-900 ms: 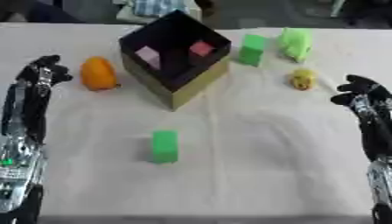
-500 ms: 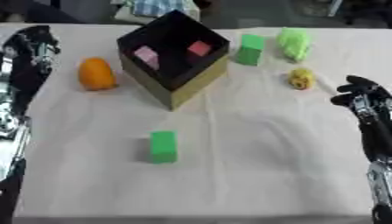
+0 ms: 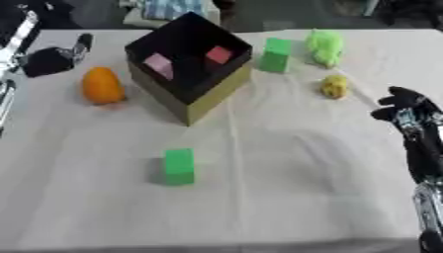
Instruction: Pick up objects on the table and place them in the box.
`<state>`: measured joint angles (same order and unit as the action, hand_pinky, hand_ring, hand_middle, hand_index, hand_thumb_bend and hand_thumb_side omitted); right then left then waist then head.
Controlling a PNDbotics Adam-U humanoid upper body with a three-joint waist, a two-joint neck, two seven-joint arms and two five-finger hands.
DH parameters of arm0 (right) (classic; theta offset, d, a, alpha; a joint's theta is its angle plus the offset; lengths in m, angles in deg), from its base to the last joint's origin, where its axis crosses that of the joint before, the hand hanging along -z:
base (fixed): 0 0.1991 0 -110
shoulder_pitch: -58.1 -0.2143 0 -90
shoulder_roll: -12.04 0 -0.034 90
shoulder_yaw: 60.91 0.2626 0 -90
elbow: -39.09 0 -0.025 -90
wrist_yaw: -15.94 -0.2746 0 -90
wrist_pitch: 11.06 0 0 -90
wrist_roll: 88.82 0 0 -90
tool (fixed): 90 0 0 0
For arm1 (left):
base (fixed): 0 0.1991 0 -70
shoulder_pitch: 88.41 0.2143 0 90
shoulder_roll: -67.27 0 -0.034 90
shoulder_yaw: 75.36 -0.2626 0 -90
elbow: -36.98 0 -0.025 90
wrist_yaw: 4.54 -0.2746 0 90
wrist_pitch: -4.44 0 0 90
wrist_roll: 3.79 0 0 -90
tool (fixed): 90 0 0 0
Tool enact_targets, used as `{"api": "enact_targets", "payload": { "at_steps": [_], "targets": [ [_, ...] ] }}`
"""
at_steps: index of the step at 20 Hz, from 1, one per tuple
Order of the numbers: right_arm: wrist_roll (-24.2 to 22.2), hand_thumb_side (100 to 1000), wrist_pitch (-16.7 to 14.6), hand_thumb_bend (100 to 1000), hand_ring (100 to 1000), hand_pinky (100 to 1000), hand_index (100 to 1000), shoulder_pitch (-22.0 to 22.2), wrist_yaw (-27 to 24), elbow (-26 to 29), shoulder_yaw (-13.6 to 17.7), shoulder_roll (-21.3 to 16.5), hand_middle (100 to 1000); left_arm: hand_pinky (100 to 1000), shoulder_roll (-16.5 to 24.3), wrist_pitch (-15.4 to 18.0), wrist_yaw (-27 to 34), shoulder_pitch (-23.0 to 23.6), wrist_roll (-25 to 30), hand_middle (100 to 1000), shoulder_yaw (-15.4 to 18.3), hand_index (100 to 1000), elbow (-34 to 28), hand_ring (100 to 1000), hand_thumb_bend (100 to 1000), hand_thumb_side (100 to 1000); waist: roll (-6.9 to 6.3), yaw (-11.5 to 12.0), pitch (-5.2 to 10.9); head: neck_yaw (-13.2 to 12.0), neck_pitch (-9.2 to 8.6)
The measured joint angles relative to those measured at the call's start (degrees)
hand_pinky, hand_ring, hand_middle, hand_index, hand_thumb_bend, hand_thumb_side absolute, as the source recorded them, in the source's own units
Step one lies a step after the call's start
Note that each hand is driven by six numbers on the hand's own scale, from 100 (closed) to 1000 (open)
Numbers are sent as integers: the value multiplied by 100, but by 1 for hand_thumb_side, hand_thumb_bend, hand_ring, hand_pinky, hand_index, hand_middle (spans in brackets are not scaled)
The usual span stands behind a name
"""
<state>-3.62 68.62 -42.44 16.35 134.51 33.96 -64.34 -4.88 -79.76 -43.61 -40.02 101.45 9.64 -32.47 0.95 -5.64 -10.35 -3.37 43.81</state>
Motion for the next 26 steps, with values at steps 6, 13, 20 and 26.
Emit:
{"api": "enact_targets", "payload": {
  "at_steps": [6, 13, 20, 26],
  "targets": [
    [-11, 577, 6, 100, 589, 691, 774, 9, 0, -1, -2, 0, 614, 790, -174, 478, -949, -567, 747, 725, -207, 862, 1192, 711, 321, 296, 0, -12, 9, 50, 1],
    [-24, 578, 1, 100, 589, 691, 774, 44, 0, -3, -3, 0, 614, 787, -580, 677, -1688, -825, 775, 735, -128, 864, 2011, 718, 296, 226, 0, -17, 13, 88, 1],
    [-25, 578, 0, 100, 589, 691, 774, 45, 0, -4, -3, 0, 614, 677, -718, 784, -2162, -857, 594, 473, -70, 653, 2276, 505, 100, 100, 0, -25, 28, 91, 1],
    [-25, 578, 0, 100, 589, 691, 774, 45, 0, -6, -3, 0, 614, 642, -703, 793, -2134, -804, 110, 394, 35, 564, 1844, 448, 100, 100, 0, -10, 28, 101, 1]
  ]
}}
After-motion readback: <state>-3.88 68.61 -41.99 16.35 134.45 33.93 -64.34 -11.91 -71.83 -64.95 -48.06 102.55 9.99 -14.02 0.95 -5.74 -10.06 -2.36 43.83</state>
